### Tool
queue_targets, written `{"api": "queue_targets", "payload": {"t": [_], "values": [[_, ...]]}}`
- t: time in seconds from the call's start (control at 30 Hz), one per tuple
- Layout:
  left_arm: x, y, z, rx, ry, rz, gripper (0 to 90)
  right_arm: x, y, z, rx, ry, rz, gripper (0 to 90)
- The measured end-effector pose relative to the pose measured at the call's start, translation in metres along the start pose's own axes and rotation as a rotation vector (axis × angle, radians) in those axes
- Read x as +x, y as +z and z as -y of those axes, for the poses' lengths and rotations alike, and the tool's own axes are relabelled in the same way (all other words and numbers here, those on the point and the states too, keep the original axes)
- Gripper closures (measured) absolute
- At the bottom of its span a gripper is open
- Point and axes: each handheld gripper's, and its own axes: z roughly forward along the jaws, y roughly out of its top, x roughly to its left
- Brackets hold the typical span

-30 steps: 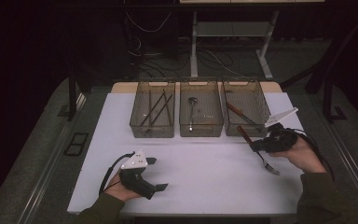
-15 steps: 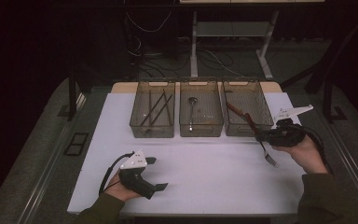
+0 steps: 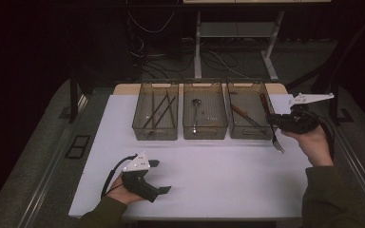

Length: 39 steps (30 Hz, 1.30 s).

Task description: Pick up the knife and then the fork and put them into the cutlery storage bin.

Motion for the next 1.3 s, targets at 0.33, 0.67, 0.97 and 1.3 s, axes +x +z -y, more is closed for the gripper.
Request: {"api": "queue_targets", "payload": {"t": [0.33, 0.67, 0.97, 1.3], "values": [[0.0, 0.0, 0.0, -0.002, -0.001, 0.003, 0.0, -0.016, 0.007, -0.044, -0.039, 0.018, 0.08, 77.6], [0.0, -0.001, 0.0, -0.009, -0.003, 0.008, 0.0, -0.032, 0.041, -0.062, -0.003, 0.039, 0.122, 77.7], [-0.001, -0.001, -0.001, -0.019, -0.01, 0.009, 0.0, -0.046, 0.061, -0.062, 0.006, 0.089, 0.133, 77.6], [-0.001, -0.001, -0.001, -0.021, -0.007, 0.005, 0.0, -0.044, 0.086, -0.058, 0.055, 0.073, 0.15, 77.6]]}}
